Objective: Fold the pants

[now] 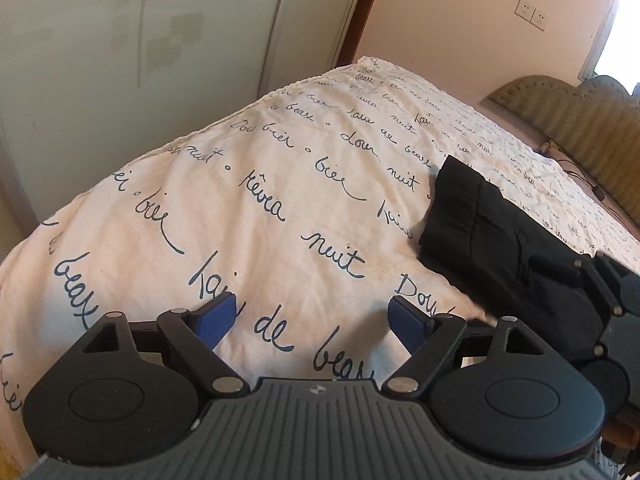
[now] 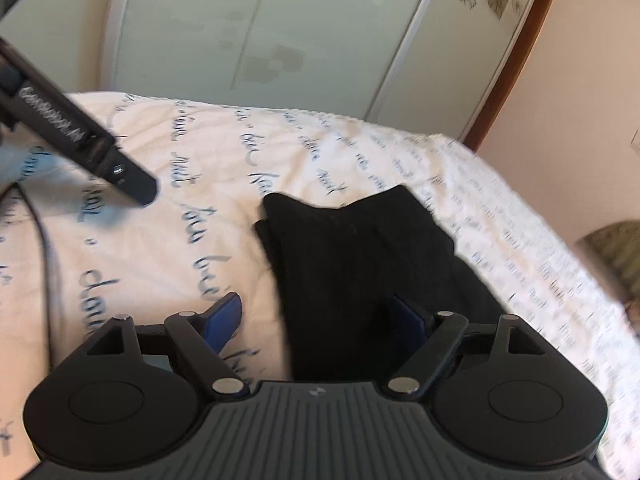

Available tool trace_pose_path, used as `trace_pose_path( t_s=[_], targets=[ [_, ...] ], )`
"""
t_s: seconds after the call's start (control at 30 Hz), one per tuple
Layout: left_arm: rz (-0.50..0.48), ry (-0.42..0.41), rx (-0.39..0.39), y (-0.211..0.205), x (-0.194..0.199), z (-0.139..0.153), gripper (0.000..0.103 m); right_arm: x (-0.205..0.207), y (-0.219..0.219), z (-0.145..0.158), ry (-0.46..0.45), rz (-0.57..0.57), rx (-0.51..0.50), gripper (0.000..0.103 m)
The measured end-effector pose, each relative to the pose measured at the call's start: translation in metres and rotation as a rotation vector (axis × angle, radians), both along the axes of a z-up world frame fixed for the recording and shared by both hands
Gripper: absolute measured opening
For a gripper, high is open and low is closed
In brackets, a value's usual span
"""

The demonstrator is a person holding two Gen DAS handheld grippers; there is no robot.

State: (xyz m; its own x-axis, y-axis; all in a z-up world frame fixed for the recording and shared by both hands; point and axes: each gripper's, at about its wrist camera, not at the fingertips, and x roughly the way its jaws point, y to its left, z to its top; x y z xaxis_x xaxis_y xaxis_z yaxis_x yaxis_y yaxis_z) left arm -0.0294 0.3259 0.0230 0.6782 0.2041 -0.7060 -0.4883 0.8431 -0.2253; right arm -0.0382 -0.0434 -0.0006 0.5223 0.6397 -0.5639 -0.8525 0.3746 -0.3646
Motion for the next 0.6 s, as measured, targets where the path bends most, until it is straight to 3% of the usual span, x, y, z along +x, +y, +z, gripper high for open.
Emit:
trace_pose_path(
  t_s=[0.2,0.4,0.53,0.57,0.6],
  targets=[
    [-0.021,-0.022,-0.006,0.002,0.002,-0.006,0.093,-0.005,0.006,-0.006,-0.133,-0.027,-0.075,0.082],
    [-0.034,-0.031,0.004,0.0,0.001,-0.008,0.094,-0.023,0.023,-0.016,-0.303,0.021,-0.157,0.082],
    [-0.029,-0.025,-0.005,0.001,0.0,-0.006,0.094,-0.016,0.035,-0.022,-0.373,0.021,-0.151,0.081],
    [-0.026,-0.023,-0.011,0.001,0.0,-0.005,0.094,-0.015,0.035,-0.022,-0.363,0.021,-0.139,0.065],
    [-0.023,-0.021,-0.017,0.002,-0.001,-0.004,0.094,-0.014,0.034,-0.022,-0.349,0.035,-0.133,0.022]
  ],
)
